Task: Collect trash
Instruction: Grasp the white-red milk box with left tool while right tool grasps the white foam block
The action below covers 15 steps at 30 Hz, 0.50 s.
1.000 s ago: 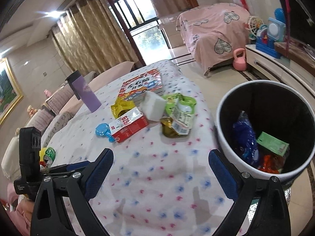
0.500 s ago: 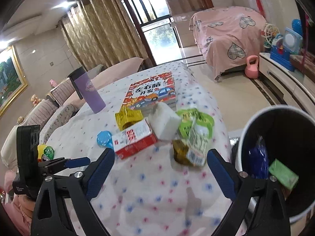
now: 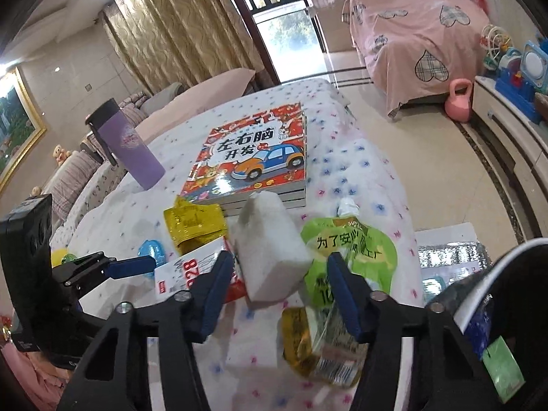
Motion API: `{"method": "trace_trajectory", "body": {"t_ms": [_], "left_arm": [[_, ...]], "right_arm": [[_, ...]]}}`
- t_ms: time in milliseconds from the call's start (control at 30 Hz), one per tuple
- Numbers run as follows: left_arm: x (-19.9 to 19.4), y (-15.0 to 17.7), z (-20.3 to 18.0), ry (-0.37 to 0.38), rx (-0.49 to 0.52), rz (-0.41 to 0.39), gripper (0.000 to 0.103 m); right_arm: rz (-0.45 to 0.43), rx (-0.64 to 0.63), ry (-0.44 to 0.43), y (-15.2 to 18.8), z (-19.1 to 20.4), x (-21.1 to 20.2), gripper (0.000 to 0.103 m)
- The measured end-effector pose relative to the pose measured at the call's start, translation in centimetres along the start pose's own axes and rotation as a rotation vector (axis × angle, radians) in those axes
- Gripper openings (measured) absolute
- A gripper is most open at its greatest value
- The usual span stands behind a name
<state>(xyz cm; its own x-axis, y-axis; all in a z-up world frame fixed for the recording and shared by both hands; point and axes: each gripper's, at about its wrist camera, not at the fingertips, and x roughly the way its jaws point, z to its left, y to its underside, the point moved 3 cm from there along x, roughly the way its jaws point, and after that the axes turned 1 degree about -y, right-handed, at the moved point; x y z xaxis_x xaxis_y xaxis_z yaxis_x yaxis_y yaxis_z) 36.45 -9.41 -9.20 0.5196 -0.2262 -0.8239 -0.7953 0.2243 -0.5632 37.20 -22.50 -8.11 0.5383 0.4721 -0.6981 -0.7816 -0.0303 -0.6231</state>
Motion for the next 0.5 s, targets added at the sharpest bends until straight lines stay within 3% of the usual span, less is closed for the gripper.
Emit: {"method": "trace_trajectory", "body": {"t_ms": [100,133,167,333,500], "left_arm": [[0.3,-0.1,-0.5,0.006,0.014,0.0,0.075],[0.4,0.0,-0.7,0.004,0.021,-0.003,0.063],[0.3,0.0,-0.9,0.011,0.031,-0.003,0.061],[-0.8,0.5,-1.3,0.018,0.05,-0.03,0.055],[-2.8,1.8,-1.3,0.04,0.007,-0.049,0.054]], "right_arm": [[0.022,-0.002,-0.007,-0.1,0.0,0.7,0.041],[0.029,-0.002,-0.01,-0.1,0.0,0.9,0.034],[0.038,-0.001,-0.017,0.1,0.1,1.1,0.032],[0.018,0.002,-0.008,0.5,0.2,0.4,0.026],[-0.036,0.035,-0.028,0.9,0.4,-1.9,0.025]]}}
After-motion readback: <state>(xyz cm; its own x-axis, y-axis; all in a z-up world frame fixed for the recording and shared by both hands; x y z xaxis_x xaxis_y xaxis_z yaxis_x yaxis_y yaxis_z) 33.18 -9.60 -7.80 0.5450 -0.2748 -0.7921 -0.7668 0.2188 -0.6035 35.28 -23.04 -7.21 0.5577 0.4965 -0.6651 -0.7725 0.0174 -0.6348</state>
